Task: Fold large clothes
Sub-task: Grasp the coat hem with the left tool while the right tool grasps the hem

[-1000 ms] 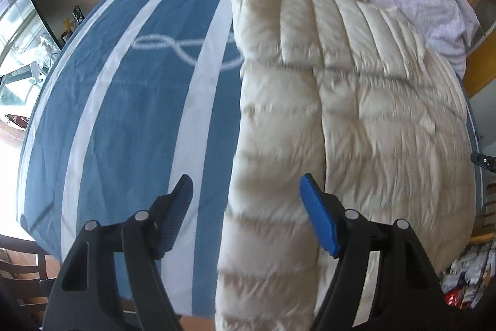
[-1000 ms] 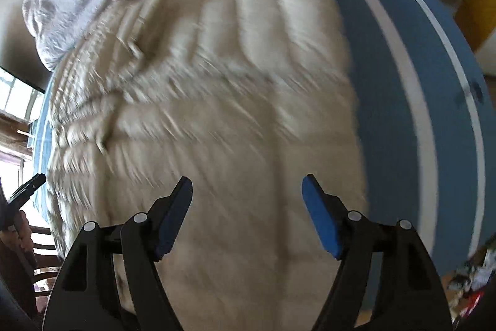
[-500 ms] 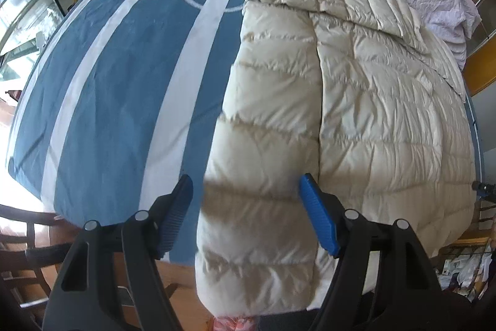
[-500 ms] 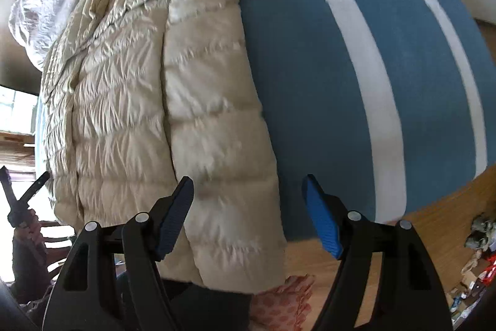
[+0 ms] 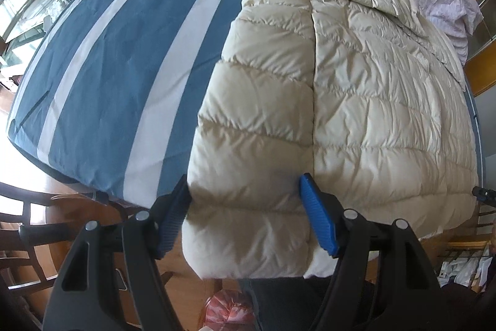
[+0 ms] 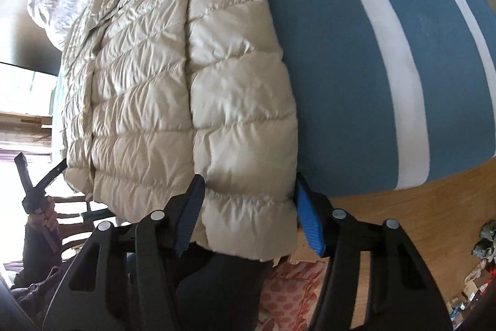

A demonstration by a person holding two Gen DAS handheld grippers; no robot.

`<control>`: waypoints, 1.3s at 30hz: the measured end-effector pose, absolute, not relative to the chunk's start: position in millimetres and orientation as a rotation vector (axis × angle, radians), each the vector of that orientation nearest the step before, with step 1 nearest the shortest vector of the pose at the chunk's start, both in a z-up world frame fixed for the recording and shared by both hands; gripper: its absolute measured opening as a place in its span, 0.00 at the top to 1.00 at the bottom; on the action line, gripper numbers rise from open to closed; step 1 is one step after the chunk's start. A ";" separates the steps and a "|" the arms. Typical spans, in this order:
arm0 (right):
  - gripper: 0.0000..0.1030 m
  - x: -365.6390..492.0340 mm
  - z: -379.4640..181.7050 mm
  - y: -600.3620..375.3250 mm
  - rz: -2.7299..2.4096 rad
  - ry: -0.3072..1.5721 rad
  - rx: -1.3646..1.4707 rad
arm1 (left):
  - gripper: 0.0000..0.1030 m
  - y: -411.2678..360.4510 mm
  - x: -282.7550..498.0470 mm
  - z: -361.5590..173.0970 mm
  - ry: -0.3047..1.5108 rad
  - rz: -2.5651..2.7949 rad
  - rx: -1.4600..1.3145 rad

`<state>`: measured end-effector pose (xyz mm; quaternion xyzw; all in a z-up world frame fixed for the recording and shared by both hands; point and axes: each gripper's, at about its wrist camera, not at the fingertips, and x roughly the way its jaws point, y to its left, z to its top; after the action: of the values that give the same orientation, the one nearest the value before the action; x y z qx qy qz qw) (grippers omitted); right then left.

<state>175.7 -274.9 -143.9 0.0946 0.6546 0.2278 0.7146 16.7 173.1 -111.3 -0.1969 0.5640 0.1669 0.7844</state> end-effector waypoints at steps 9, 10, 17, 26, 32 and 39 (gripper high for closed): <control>0.41 166.4 -151.6 -286.8 0.534 1.497 0.260 | 0.32 166.1 9.4 -113.4 1.226 0.364 -0.410; 0.41 166.4 -152.4 -286.9 0.537 1.501 0.269 | 0.32 165.7 8.8 -113.4 1.225 0.364 -0.409; 0.41 169.6 -160.7 -282.7 0.570 1.525 0.374 | 0.36 161.0 6.8 -112.8 1.225 0.354 -0.402; 0.41 167.8 -165.3 -279.6 0.603 1.530 0.443 | 0.46 156.4 -1.8 -112.5 1.225 0.321 -0.429; 0.55 166.3 -169.5 -276.2 0.612 1.539 0.457 | 0.62 153.3 -4.4 -112.8 1.219 0.307 -0.441; 0.81 168.0 -163.5 -286.1 0.620 1.537 0.453 | 0.86 157.0 -3.4 -103.9 1.203 0.312 -0.428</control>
<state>168.0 -286.1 -163.5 0.1996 0.6773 0.2734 0.6532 -3.4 157.0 -103.9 -0.1990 0.5590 0.1451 0.7917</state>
